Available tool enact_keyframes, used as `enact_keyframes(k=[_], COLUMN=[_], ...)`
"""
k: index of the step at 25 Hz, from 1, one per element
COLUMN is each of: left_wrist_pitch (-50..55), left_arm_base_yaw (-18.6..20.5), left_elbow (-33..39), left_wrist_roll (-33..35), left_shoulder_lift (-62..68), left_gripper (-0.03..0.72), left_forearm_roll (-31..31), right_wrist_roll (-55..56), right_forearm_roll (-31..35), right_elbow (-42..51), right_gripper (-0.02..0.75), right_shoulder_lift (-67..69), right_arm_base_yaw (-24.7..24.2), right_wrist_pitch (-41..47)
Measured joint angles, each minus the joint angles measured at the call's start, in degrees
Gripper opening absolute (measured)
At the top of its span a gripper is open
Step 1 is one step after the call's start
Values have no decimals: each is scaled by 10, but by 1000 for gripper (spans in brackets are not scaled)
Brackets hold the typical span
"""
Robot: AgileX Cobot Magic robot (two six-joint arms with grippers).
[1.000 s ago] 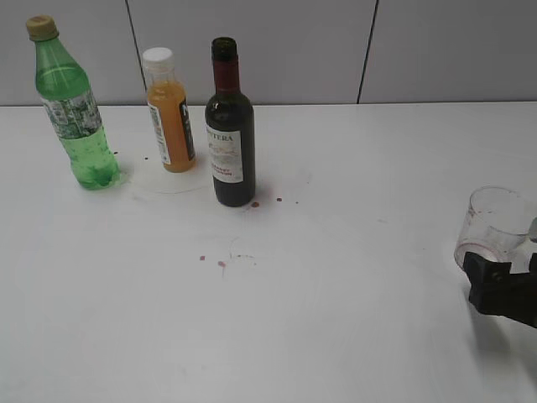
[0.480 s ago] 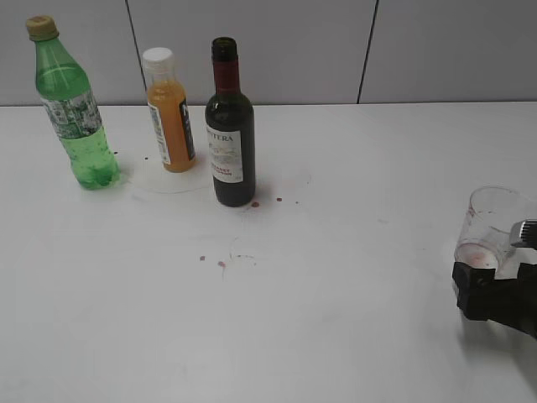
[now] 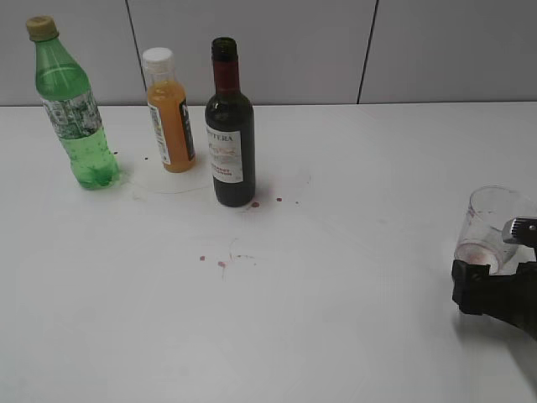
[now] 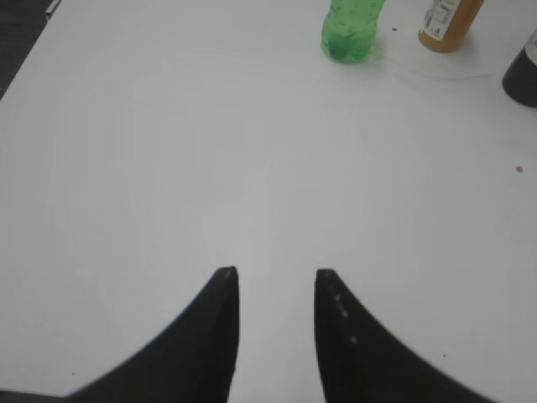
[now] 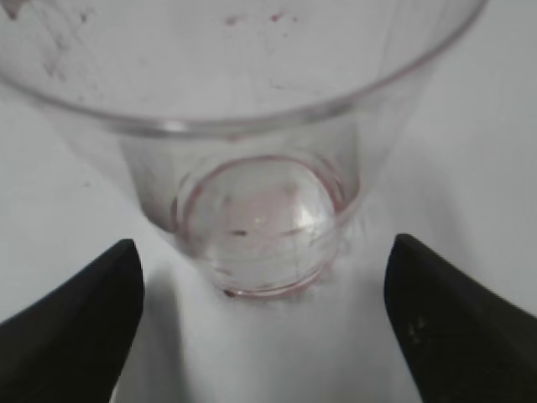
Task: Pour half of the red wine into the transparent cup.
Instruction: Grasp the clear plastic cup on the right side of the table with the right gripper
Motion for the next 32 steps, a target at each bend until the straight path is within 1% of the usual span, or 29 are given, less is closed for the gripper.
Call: enact_keyframes(k=[7,16,25,32], left_wrist_pitch=[0,0,0,0], left_arm_base_yaw=[0,0,0,0], left_elbow=[0,0,0,0], left_wrist_roll=[0,0,0,0], left_shoulder_lift=[0,0,0,0], left_gripper=[239,239,239,239], left_forearm_roll=[0,0,0,0], right_wrist_roll=[-1,-4,-7,-9], right_forearm_roll=[1,-4,-24,-26], right_elbow=[-27,-45,-68,-76], right_gripper=[689,687,678,669], right_shoulder_lift=[23,52,81,94], right_arm_base_yaw=[-2,-22,-24,-25], right_wrist_pitch=[-8,-34,-60,-75])
